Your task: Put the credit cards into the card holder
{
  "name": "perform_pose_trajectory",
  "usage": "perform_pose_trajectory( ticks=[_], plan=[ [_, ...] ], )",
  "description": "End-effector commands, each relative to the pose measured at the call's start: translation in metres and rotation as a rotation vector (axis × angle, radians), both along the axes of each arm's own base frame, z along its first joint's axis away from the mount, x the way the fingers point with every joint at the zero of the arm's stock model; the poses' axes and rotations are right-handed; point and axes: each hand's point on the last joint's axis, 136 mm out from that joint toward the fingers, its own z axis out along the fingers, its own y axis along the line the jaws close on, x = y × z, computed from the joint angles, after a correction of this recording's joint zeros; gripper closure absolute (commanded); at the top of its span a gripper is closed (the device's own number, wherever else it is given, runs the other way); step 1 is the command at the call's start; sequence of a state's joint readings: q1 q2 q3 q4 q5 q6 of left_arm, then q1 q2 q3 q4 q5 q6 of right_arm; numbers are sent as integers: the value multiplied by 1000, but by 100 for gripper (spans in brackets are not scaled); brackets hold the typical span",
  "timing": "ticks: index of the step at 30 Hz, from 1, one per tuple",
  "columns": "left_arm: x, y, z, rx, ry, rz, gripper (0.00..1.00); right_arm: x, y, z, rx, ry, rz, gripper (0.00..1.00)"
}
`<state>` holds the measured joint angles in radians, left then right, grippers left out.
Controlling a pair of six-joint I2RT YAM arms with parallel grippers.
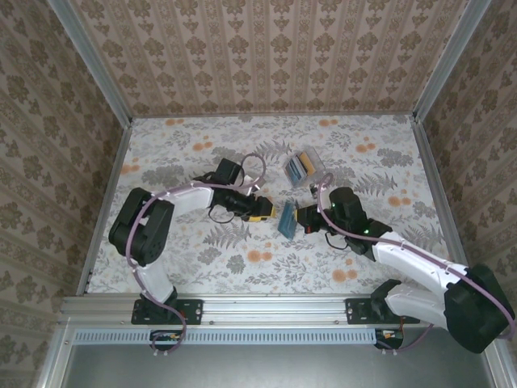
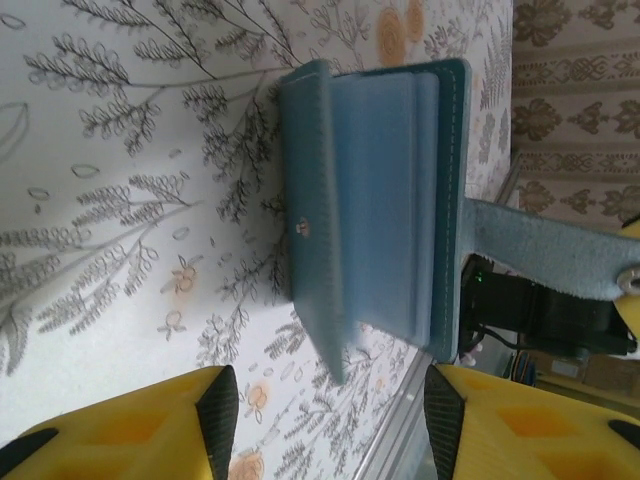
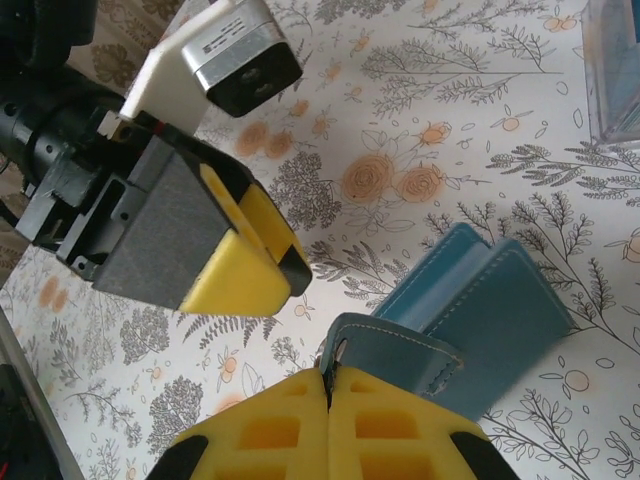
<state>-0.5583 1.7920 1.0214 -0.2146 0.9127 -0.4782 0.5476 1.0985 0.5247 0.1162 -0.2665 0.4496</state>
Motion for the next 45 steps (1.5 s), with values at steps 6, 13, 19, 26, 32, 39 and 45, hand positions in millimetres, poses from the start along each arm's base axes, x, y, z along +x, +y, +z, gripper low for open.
perform_pose_trajectory(
  ticks=[6, 13, 19, 26, 32, 39, 45],
  plan=[
    [19, -10, -12, -25, 26, 42, 46, 2, -6, -9, -14, -3, -22, 100],
    [20, -5, -20, 32, 20, 48, 47, -1, -48, -41, -60, 94, -200, 100],
    [17, -5, -24, 56, 3, 31, 47, -2, -93, -54, -121, 137, -381, 100],
    [14, -36, -36, 104, 13, -28, 47, -3, -107, -71, -117, 217, -463, 100],
    [16, -26, -42, 163, 5, -26, 47, -9, -134, -90, -125, 290, -608, 100],
    [13, -21, -39, 173, 8, -39, 45, -8, -137, -95, -114, 302, -633, 100],
    [12, -35, -38, 140, 15, -57, 45, -3, -131, -93, -90, 286, -614, 100]
  ],
)
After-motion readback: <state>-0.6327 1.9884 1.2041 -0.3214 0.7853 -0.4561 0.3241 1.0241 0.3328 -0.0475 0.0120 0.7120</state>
